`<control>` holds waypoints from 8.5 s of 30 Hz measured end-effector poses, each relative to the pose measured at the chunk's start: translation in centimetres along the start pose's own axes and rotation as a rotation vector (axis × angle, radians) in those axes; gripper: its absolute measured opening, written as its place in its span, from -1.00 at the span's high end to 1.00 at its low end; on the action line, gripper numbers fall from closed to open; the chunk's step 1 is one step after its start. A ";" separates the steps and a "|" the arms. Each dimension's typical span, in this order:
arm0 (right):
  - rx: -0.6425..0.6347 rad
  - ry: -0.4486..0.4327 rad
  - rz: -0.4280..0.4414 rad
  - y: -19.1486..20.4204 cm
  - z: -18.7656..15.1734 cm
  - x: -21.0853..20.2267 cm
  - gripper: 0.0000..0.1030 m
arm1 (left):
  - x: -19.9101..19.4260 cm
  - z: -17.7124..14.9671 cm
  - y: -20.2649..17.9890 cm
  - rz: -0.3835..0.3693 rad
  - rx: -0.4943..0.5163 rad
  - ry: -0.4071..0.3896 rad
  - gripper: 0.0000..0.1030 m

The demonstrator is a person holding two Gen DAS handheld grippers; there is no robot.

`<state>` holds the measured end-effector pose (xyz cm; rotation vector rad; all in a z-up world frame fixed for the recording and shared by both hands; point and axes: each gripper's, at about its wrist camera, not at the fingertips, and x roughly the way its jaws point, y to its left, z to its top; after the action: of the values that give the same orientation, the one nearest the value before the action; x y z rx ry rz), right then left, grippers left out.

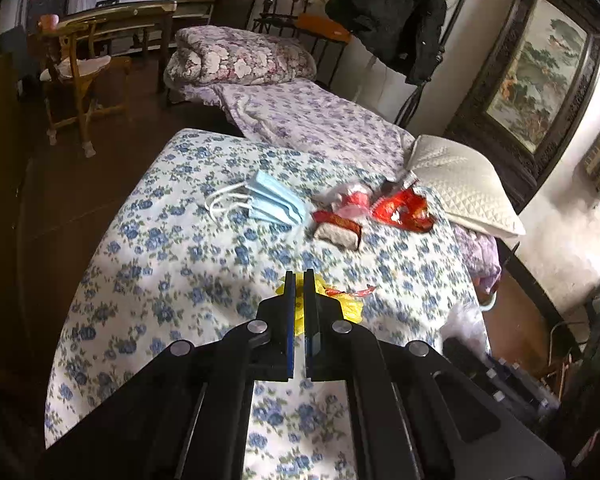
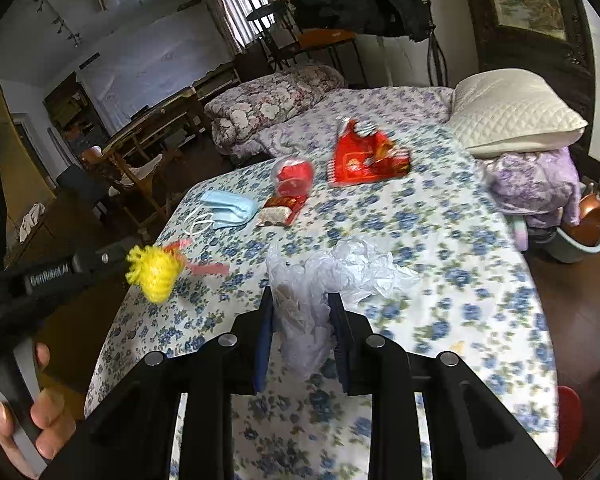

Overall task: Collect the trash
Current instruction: 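Carry the bag and yellow yarn to the red wastebasket and release both, then move both tools back over the bed toward the remaining trash, then grasp the small red snack packet with the right tool while the left tool grasps the blue face mask, then carry the snack packet and face mask over to the red wastebasket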

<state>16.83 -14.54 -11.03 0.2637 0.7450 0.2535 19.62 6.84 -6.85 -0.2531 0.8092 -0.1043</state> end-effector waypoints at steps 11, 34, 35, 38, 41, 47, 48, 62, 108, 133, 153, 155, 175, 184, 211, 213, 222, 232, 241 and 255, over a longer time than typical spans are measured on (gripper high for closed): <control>0.082 -0.061 -0.077 -6.3 -1.1 -6.6 0.47 | -1.9 -3.4 -5.5 -0.078 0.071 0.035 0.92; 0.412 0.110 -0.374 -32.0 -15.4 -15.2 0.47 | 7.1 -19.3 -36.2 -0.314 0.570 0.378 0.92; 0.421 0.109 -0.369 -32.5 -15.6 -15.2 0.47 | 8.0 -20.2 -37.0 -0.309 0.578 0.397 0.92; 0.436 0.107 -0.363 -33.4 -16.1 -15.2 0.47 | 9.5 -21.8 -38.0 -0.299 0.599 0.431 0.92; 0.457 0.112 -0.362 -34.6 -16.6 -14.9 0.47 | 10.9 -23.2 -38.5 -0.285 0.618 0.464 0.92; 0.508 0.144 -0.359 -36.5 -18.2 -13.9 0.47 | 12.9 -25.6 -39.2 -0.261 0.654 0.505 0.92; 0.512 0.152 -0.359 -36.7 -18.3 -13.7 0.47 | 13.2 -25.8 -39.3 -0.258 0.658 0.508 0.92; 0.575 0.299 -0.380 -40.8 -22.4 -6.1 0.46 | 15.0 -26.8 -39.0 -0.236 0.662 0.545 0.92; 0.569 0.371 -0.366 -39.2 -27.0 -11.1 -0.33 | 19.4 -30.3 -42.5 -0.262 0.644 0.682 -0.15; 0.208 0.196 -0.377 -26.8 -16.0 -14.1 -0.80 | 2.4 -10.0 -26.1 -0.169 0.534 0.138 -0.87; -0.094 0.045 -0.080 -1.0 0.2 0.2 -0.88 | 2.4 3.9 1.4 0.347 0.047 -0.141 -0.87; -0.103 0.047 -0.074 0.6 0.9 1.9 -0.88 | 2.1 4.1 2.1 0.354 0.027 -0.151 -0.87; -0.186 0.134 -0.140 5.2 7.8 13.9 -0.88 | 2.8 5.0 7.6 0.269 -0.205 -0.074 -0.87; -0.128 0.170 -0.174 5.5 8.4 18.6 -0.88 | 2.8 4.8 8.9 0.250 -0.271 -0.064 -0.87; -0.006 0.083 -0.072 0.1 4.1 13.3 0.00 | 12.6 6.3 2.9 0.299 -0.116 0.072 -0.87; 0.000 0.083 -0.050 -0.1 4.2 13.5 -0.02 | 13.8 6.7 2.8 0.308 -0.117 0.082 -0.87; -0.015 0.092 -0.041 0.0 4.5 13.6 -0.06 | 17.9 7.9 3.5 0.278 -0.170 0.134 -0.86; -0.021 0.087 -0.058 0.4 4.5 13.5 -0.33 | 18.0 8.1 2.3 0.188 -0.095 0.108 0.46; -0.046 0.096 -0.087 0.5 4.6 13.8 -0.37 | 13.3 6.2 3.8 0.138 -0.128 0.130 0.78; -0.139 0.121 -0.204 1.6 3.8 13.3 0.11 | 2.6 1.3 1.5 0.010 -0.094 0.077 0.79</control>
<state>28.65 -9.30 -16.27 0.0398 0.8636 0.1273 22.39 7.99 -8.22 -0.3352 0.8929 -0.0666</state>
